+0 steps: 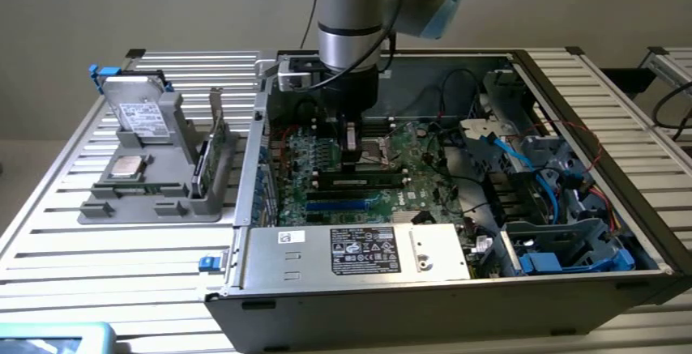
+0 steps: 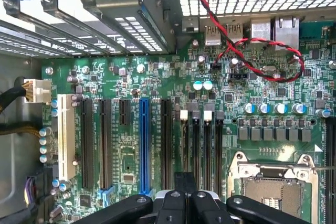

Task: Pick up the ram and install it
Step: 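Press down the ram until it locks into place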

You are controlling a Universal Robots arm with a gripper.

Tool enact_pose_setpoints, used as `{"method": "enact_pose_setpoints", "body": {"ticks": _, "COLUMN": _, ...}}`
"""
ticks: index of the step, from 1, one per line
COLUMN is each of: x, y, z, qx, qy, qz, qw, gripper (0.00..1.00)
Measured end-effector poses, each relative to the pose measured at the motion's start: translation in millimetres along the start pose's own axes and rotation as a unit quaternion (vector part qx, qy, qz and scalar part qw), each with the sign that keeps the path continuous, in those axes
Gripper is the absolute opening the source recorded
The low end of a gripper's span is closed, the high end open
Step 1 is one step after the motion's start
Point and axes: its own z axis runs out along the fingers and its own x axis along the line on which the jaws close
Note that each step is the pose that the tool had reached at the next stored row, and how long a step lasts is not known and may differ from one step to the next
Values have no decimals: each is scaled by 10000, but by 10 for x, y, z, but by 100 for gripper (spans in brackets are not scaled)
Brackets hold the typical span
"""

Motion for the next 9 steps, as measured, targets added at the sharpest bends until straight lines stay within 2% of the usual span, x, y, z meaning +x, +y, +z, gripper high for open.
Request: {"method": "enact_pose_setpoints", "body": {"ticks": 9, "x": -7, "y": 1, "z": 36, "qx": 0, "qy": -4, "qz": 0, "qw": 10000, "gripper": 11}}
